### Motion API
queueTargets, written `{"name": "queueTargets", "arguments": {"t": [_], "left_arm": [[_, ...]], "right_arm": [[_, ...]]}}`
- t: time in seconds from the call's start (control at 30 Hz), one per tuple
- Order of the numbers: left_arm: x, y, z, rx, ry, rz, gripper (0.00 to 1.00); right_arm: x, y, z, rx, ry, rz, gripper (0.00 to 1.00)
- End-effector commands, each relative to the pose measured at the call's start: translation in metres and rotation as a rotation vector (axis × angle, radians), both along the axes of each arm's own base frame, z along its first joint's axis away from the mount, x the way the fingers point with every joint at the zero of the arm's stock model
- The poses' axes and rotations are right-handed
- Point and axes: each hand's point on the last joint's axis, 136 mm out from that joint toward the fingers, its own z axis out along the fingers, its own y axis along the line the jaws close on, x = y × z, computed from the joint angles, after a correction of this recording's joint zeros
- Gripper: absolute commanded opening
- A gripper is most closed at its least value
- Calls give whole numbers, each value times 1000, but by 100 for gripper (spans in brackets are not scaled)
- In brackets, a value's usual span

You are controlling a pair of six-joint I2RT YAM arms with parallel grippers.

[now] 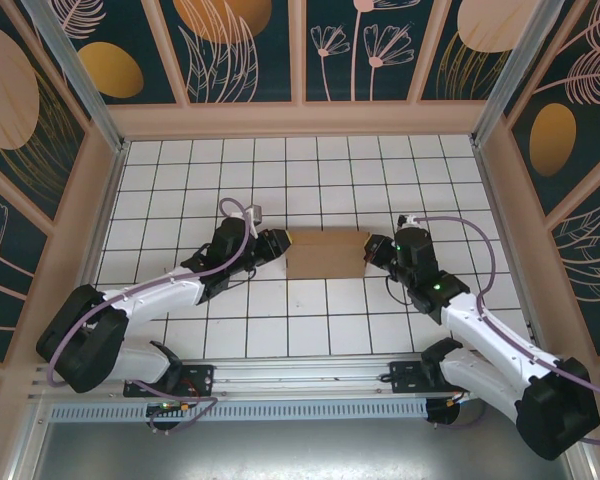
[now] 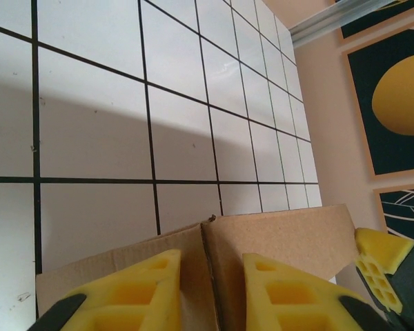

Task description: Fold the paper box

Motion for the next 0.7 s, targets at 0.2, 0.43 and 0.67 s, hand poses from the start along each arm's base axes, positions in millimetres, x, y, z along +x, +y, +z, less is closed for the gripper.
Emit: {"name": "queueTargets", "arguments": {"t": [0.2,0.43,0.67], "left_arm": [[-34,24,-78,188,207,-33,18],[-35,24,-80,192,207,-39,28],[-38,25,-85,192,219,-40,23]], "right_arm": [[3,6,15,7,-21,39,37],[11,8,8,46,24,4,55],[-7,-1,-30,58,92,-20,33]]}}
